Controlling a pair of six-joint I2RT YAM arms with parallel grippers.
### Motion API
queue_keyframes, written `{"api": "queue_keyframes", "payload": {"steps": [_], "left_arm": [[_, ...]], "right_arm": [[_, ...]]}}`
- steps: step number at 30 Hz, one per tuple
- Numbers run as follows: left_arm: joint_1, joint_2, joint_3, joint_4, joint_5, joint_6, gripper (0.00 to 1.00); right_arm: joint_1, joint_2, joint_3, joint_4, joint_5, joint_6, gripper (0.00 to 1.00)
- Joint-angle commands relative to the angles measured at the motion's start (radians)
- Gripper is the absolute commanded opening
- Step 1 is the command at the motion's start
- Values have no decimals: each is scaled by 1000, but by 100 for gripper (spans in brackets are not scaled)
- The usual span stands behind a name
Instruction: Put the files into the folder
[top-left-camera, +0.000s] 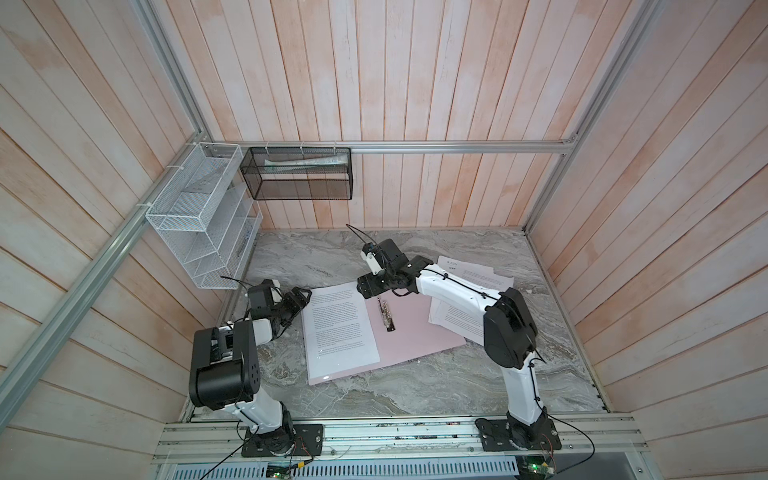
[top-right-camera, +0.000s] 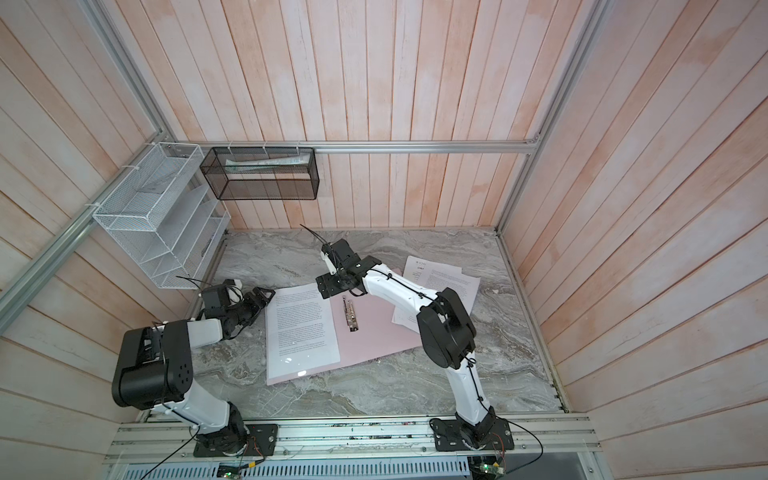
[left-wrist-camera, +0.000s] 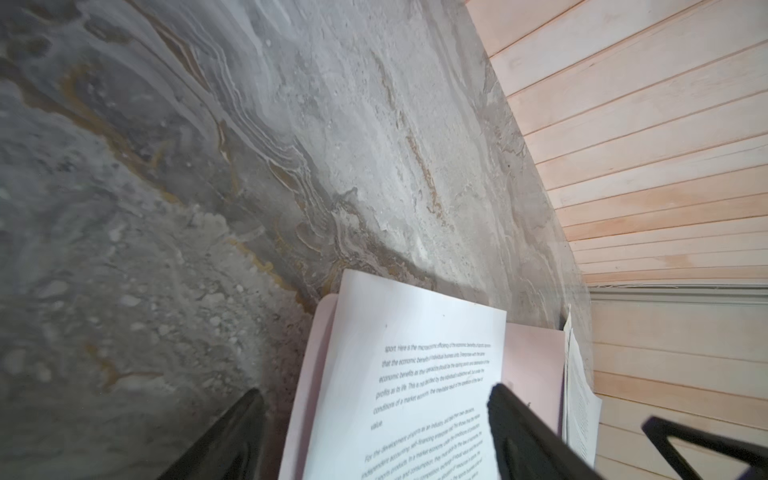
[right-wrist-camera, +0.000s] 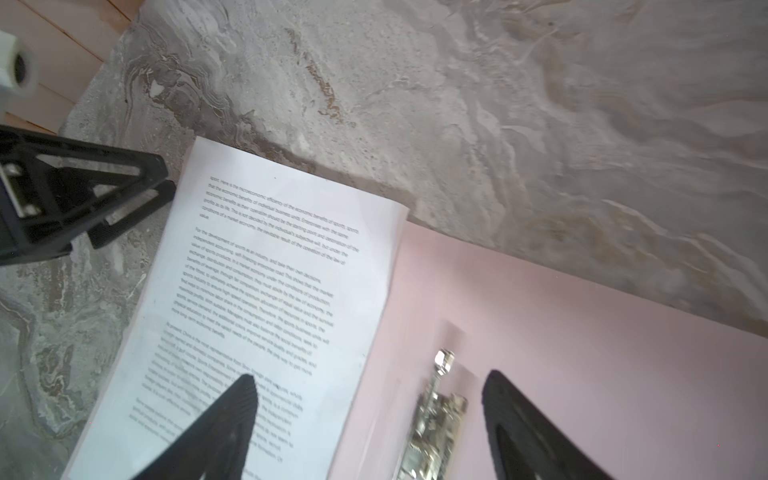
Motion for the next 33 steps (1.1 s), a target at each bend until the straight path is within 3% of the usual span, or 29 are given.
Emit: {"api": "queue_keyframes", "payload": {"steps": [1,5,8,10,12,15,20,33], "left_arm": [[-15,-104,41,-106,-105,31,86],[-62,-225,59,-237,-211,74,86],[-100,-316,45,-297,-189,74,86],[-172,-378,28,-325,-187,65,86],[-280,-443,15,-362,-239,54,86],[-388,-507,-9,-371,-267,3,86],[-459,-560,-58,-337,-261,-53,86],[-487,-469,-100,-227,-227,-61,86]], "right_arm": [[-53,-85,-178,54,37,1,76],[-106,-204,-378,146,-64,39,68],[-122,-279,-524,219,-137,70,63],[-131,-308,-606,264,-192,103,60],[-131,-318,-685,331,-242,144,49],[-131,-284,-747,405,-308,194,46],[-127,-247,-750,493,-287,237,47],[-127,-74,-572,528,-299,249,48]]}}
